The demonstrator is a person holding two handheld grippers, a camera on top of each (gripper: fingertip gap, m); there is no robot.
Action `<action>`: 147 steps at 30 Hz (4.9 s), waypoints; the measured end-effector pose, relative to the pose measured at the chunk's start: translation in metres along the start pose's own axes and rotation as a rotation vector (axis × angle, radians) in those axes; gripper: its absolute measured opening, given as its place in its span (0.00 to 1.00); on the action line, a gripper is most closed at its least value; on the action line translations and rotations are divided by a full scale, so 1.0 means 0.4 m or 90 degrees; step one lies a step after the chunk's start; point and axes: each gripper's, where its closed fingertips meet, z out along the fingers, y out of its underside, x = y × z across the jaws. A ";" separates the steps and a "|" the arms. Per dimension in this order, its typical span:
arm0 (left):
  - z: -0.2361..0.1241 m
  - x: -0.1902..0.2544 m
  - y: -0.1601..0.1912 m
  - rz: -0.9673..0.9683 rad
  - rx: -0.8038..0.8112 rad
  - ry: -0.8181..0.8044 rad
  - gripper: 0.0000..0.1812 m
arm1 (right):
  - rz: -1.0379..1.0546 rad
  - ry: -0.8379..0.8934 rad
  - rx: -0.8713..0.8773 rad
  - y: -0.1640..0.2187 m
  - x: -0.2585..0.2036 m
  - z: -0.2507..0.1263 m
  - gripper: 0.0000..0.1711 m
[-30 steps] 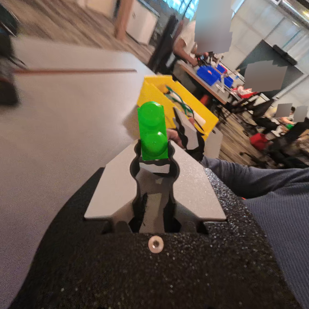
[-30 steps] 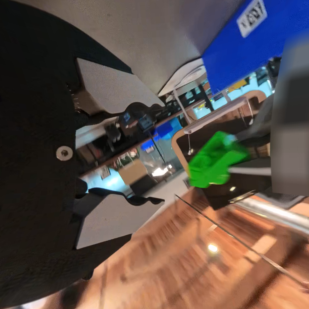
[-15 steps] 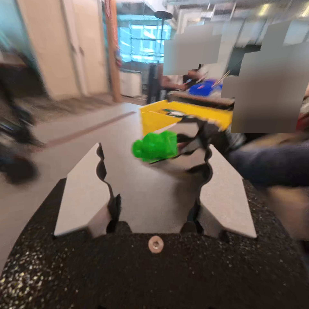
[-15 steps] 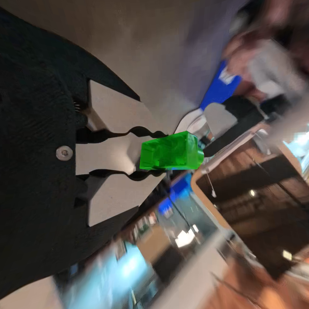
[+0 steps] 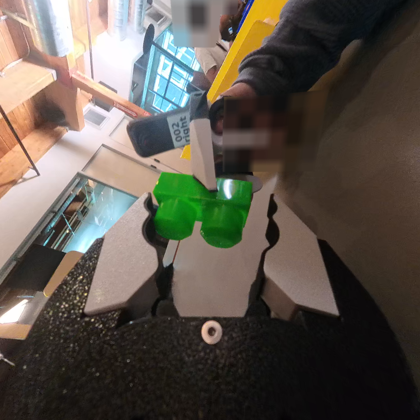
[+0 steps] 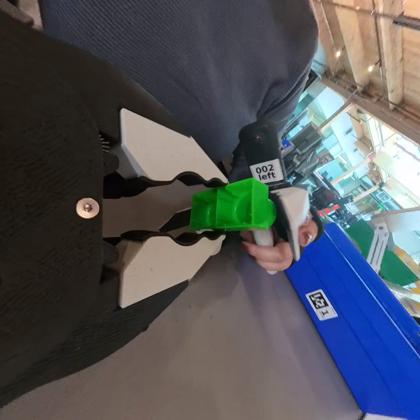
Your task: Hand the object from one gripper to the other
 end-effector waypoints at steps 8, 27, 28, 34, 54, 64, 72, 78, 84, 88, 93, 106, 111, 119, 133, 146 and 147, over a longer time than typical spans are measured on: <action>0.010 -0.024 0.073 -0.140 -0.102 -0.007 0.43 | -0.021 0.091 0.057 -0.025 0.065 -0.021 0.24; -0.008 -0.136 -0.033 -1.180 0.354 0.167 0.44 | -1.017 0.742 0.078 -0.160 0.018 -0.027 0.43; -0.003 -0.125 -0.041 -1.189 0.354 0.180 0.43 | -1.027 0.760 0.063 -0.159 0.023 -0.025 0.39; 0.002 -0.118 -0.022 -1.118 0.291 0.151 0.58 | -0.848 0.661 0.081 -0.150 0.046 -0.028 0.24; 0.010 -0.012 0.059 -0.153 -0.100 0.026 0.49 | 0.048 0.042 0.084 -0.035 0.036 0.021 0.25; -0.001 -0.079 0.190 -0.339 -0.281 -0.100 0.48 | -0.186 0.398 0.133 -0.101 0.127 -0.024 0.41; 0.012 -0.063 0.148 -0.266 -0.251 -0.088 0.48 | -0.204 0.441 0.072 -0.072 0.135 0.000 0.20; 0.001 -0.073 0.067 -0.294 -0.106 -0.036 0.54 | 0.037 0.155 0.168 -0.088 0.065 0.004 0.20; -0.001 -0.080 0.051 -0.271 -0.090 -0.050 0.46 | 0.166 -0.021 0.191 -0.090 0.017 0.004 0.19; -0.001 -0.092 0.128 -0.274 -0.212 -0.092 0.45 | 0.058 0.184 0.214 -0.102 0.098 -0.025 0.30; 0.006 -0.070 0.143 -0.227 -0.262 -0.081 0.45 | -0.192 0.410 0.086 -0.090 0.114 -0.013 0.33; -0.019 -0.031 -0.015 -0.100 0.010 0.013 0.53 | 0.221 -0.076 0.096 -0.050 -0.022 -0.001 0.27; -0.049 0.036 -0.054 -0.083 0.062 0.153 0.31 | 0.233 -0.131 -0.049 0.035 -0.073 0.017 0.27; -0.024 -0.019 0.041 -0.285 -0.081 0.113 0.19 | 0.096 0.055 0.136 -0.083 0.028 -0.064 0.36; -0.067 -0.017 -0.024 -1.209 0.072 0.511 0.19 | -1.048 0.565 -0.156 -0.074 0.007 -0.030 0.37; -0.049 -0.098 0.026 -0.506 0.058 0.093 0.49 | -0.264 0.267 0.042 -0.075 0.023 -0.039 0.31; -0.056 -0.099 0.013 -0.413 0.058 0.069 0.46 | -0.194 0.216 0.044 -0.066 0.015 -0.035 0.31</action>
